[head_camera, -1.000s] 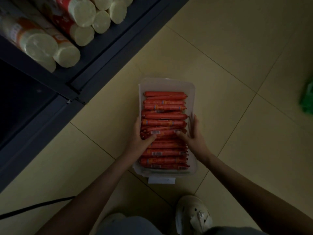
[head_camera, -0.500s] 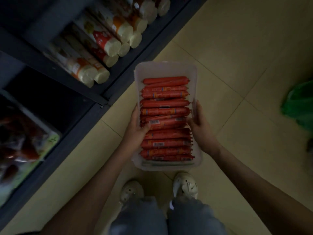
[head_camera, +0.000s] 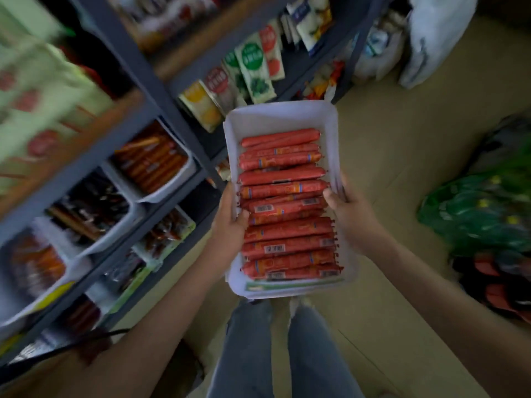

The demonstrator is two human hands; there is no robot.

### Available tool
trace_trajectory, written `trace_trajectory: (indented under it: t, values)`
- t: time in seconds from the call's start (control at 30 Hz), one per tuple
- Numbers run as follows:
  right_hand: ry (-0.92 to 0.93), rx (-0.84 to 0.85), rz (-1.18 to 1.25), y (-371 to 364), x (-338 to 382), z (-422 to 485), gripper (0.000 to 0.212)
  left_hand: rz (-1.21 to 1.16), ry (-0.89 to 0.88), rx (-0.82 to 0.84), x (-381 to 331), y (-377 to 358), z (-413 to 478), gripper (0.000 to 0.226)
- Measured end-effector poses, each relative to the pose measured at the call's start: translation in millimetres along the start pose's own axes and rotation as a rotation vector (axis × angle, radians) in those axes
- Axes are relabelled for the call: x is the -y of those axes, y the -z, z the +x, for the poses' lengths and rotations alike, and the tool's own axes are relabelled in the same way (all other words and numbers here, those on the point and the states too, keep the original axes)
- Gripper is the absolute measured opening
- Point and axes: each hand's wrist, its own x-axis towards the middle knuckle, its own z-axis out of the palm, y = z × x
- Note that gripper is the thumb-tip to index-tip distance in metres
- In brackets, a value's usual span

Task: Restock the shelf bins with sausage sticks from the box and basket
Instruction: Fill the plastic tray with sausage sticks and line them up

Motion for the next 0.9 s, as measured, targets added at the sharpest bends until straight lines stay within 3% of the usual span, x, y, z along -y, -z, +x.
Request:
trace_trajectory:
  t: [0.27, 0.4, 0.63, 0.9]
  values:
    - [0.103, 0.389, 0.034, -37, 141, -92, 0.045, -0.164, -0.076, -0.247, -119, 26, -134, 0.049]
    - [0.128, 0.467, -0.046, -68, 194, -120, 0.052, -0.120, -0.224, -0.304, -163, 46, -193, 0.043]
    - [0.233, 0.588, -0.113, -140, 263, -162, 0.058, -0.189, -0.292, -0.468, -227, 106, -280, 0.037]
    - [0.279, 0.774, -0.035, -224, 326, -197, 0.051, -0.275, -0.365, -0.569, -289, 175, -350, 0.025]
